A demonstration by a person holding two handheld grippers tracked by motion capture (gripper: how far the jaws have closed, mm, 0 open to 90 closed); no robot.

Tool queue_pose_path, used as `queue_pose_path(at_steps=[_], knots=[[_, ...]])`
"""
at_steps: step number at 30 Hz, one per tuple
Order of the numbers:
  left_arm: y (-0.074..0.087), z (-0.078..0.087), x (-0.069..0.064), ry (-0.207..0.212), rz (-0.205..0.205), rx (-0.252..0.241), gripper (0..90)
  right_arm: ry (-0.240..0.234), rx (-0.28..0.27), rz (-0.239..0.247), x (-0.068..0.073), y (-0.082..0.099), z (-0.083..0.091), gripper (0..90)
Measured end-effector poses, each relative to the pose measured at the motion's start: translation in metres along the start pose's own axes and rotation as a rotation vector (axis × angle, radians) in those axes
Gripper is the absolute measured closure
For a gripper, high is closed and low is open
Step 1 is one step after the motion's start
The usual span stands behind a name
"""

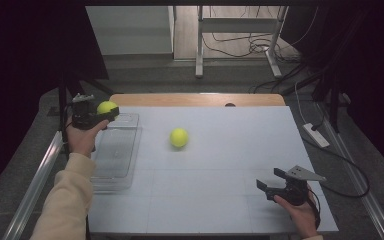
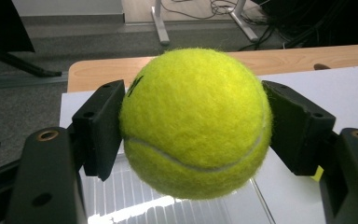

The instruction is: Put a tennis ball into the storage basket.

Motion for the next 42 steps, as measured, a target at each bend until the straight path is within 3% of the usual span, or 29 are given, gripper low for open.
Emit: queue_pose_path(at_steps=[42], knots=[[0.013,-0.031,0.023,-0.066,0.012,0.125,27.1,0.005,0.009,0.007,0.001,0.001,-0.001,12.8]])
Point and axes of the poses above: each handheld gripper's, and its own axes: z roughly backward along the jaws, y roughly out of its underside, x roughly to its left, the point moved 2 cm from there along -z, roughly forward along the jaws, and after that the axes turned 4 degrees about z, right-handed, at the moved point
